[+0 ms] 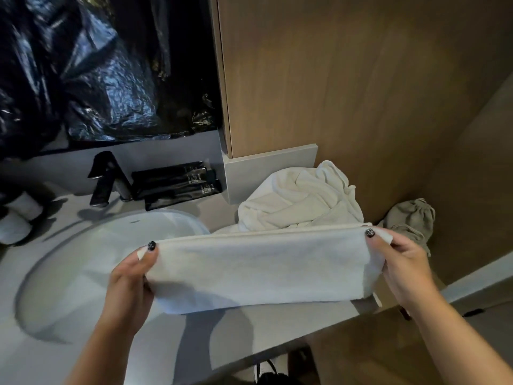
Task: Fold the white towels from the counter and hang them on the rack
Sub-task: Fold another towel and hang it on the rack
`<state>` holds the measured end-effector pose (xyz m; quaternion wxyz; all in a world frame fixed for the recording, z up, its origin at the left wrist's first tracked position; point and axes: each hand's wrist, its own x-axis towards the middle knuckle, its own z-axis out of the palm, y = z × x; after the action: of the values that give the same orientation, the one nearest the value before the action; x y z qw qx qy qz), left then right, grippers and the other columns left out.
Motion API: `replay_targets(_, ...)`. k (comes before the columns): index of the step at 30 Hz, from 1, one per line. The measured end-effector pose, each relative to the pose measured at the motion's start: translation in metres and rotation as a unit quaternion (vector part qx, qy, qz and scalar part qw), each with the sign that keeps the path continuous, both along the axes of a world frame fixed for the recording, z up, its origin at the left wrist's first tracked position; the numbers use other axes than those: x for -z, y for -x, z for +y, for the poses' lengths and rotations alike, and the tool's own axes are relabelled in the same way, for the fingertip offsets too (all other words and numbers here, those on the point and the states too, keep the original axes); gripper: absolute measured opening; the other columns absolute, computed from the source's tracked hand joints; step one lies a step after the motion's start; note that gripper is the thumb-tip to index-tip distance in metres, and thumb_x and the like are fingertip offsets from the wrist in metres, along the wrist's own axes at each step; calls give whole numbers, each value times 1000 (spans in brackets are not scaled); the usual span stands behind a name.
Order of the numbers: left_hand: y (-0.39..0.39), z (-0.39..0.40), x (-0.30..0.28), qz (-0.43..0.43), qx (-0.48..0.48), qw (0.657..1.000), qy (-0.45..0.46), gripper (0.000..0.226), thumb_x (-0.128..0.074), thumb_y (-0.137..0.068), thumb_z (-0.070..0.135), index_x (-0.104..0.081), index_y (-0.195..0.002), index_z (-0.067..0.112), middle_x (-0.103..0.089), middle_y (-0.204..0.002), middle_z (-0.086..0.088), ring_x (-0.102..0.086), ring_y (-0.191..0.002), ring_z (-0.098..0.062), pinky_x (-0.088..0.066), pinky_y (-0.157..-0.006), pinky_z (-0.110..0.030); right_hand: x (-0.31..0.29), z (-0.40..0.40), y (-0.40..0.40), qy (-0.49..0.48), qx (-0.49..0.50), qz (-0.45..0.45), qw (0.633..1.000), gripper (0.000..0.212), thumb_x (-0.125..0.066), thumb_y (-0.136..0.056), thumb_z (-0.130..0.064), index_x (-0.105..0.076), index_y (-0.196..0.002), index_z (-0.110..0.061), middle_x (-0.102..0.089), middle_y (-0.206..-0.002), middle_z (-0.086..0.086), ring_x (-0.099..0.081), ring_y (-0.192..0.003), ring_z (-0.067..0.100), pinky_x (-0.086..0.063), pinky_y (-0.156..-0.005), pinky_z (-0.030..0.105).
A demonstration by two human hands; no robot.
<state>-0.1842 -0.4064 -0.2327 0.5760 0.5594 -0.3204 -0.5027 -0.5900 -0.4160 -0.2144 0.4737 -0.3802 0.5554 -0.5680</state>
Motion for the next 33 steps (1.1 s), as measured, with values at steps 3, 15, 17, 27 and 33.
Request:
replay_targets(3, 4, 17, -11, 17, -24, 1000, 1, 39, -49, -99, 17, -80, -78, 24, -75, -81, 0, -71, -72, -12, -59, -62, -27, -9, 15, -9, 15, 33, -10, 999, 28, -73, -65, -35, -74, -91, -24, -76, -86, -9, -72, -80, 9, -55, -57, 19)
replay_targets(15, -16, 78, 40, -21, -24, 997, -74, 35, -65, -93, 26, -66, -127, 22, -68, -126, 3, -63, -118, -21, -43, -108, -47, 43, 55, -30, -47, 50, 91, 993, 13, -69, -89, -17, -76, -100, -13, -76, -91, 2, -71, -91, 23, -57, -85, 39)
replay_targets(17, -14, 79, 55, -51, -59, 993, -89, 30, -67, -93, 26, -70, -123, 23, -69, -121, 4, -62, -116, -17, -44, -106, -38, 56, 49, -34, -41, 50, 107, 992, 11, -70, -89, -13, -76, -98, -13, -75, -89, -3, -70, -90, 17, -55, -83, 35)
replay_targets(27, -11, 42, 74, -239, -130, 955, -115, 18, -62, -93, 34, -72, -105, 25, -65, -94, 2, -59, -92, -19, -45, -81, -31, 84, -21, -43, 28, 64, 309, 948, 15, -64, -91, -8, -70, -92, -22, -66, -96, 2, -58, -78, 14, -46, -75, 20)
replay_targets(33, -11, 21, 94, -389, -77, 902, -170, 28, -58, -97, 30, -68, -117, 12, -68, -99, -12, -60, -97, -33, -39, -77, -33, 111, -41, -45, 29, 27, 406, 913, 17, -60, -92, -3, -72, -104, -4, -62, -103, 11, -59, -88, 19, -40, -83, 16)
